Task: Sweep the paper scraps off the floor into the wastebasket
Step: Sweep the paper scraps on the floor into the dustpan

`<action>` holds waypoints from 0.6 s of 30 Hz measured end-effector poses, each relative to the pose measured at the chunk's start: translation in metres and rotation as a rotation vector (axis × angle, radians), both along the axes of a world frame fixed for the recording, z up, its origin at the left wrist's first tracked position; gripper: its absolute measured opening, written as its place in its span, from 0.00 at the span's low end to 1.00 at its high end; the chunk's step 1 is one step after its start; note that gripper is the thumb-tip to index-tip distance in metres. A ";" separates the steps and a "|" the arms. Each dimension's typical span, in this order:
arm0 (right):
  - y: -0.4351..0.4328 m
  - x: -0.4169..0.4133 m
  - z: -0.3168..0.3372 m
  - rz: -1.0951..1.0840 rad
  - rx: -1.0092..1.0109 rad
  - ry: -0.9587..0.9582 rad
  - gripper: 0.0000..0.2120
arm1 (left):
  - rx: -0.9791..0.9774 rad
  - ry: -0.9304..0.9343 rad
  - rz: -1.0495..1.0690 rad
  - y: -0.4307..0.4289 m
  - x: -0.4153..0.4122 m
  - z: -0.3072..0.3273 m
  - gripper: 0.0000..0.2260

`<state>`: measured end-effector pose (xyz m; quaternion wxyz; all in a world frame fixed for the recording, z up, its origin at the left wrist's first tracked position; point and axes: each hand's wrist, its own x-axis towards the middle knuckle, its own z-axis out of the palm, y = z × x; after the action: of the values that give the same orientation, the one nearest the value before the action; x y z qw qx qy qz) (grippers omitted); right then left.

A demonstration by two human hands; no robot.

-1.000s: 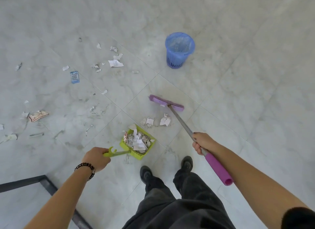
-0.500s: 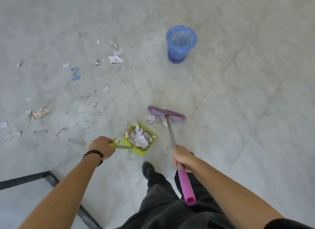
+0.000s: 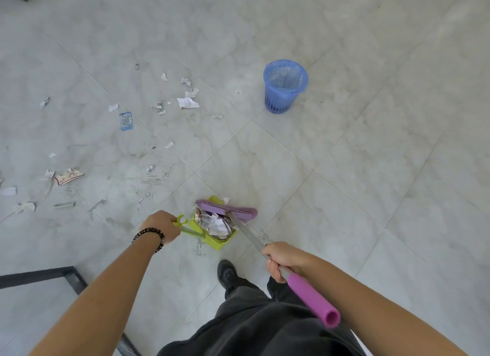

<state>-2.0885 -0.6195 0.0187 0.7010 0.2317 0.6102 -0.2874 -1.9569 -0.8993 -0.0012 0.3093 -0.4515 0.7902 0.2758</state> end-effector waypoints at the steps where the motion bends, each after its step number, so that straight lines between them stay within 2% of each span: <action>1: 0.002 -0.004 0.003 -0.053 0.014 -0.066 0.25 | 0.002 0.001 -0.002 0.000 0.000 0.000 0.08; 3: 0.006 -0.012 0.012 -0.100 0.019 -0.087 0.26 | 0.007 -0.001 0.002 0.003 0.003 -0.002 0.07; 6: 0.007 -0.028 0.028 -0.172 0.021 -0.067 0.20 | 0.016 -0.003 0.004 0.009 0.007 -0.006 0.08; 9: 0.008 -0.047 0.038 -0.288 0.009 -0.038 0.17 | 0.050 0.002 0.021 0.013 0.006 -0.004 0.11; 14: 0.006 -0.078 0.044 -0.523 -0.076 -0.062 0.19 | 0.104 0.033 0.151 0.019 0.007 -0.002 0.17; 18: -0.009 -0.083 0.037 -0.387 -0.042 0.028 0.19 | 0.128 0.041 0.261 0.032 0.018 -0.005 0.18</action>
<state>-2.1719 -0.6282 0.0558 0.6288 0.3262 0.5578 -0.4325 -1.9393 -0.8677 -0.0066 0.2826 -0.5240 0.7116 0.3730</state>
